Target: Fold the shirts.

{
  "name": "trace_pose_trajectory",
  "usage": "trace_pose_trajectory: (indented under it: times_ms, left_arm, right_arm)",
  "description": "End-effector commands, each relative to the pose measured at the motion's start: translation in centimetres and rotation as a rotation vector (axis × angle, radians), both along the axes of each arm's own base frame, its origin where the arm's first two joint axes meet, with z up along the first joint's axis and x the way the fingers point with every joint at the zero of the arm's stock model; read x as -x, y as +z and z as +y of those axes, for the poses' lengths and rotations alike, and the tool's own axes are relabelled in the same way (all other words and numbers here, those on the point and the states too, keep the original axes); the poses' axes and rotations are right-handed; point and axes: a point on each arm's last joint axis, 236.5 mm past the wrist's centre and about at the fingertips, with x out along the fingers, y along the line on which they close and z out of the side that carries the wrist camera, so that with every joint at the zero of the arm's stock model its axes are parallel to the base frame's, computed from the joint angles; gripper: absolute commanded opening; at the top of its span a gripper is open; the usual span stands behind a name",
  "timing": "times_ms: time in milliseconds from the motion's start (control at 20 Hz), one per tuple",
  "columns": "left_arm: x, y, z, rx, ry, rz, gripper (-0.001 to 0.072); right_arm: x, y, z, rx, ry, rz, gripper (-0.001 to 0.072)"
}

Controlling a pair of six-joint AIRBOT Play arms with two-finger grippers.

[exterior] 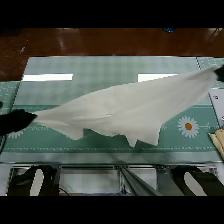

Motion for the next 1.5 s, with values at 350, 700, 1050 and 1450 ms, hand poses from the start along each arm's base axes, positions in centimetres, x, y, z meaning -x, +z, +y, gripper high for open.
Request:
trace_pose_trajectory:
  times_ms: [350, 700, 1050, 1450]
  left_arm:
    - [-6.7, -13.0, -1.5, 0.334, 0.099, 0.233, 0.0024]
    - [-8.0, -7.4, 6.8, 0.184, 0.077, 0.18, 0.0507]
    - [-2.1, -12.1, 0.4, 0.477, 0.065, 0.263, 0.0506]
    - [-4.5, -15.1, -2.4, 0.417, 0.06, 0.187, 0.0505]
  right_arm:
    - [-13.5, -14.8, 0.7, -0.24, -0.073, 0.248, 0.0294]
    - [-5.9, -13.9, -9.2, -0.169, -0.238, 0.401, 0.0413]
    - [3.7, -22.3, -1.3, -0.538, -0.2, 0.498, 0.0407]
    - [7.1, -25.3, 0.9, -0.576, -0.175, 0.576, 0.0407]
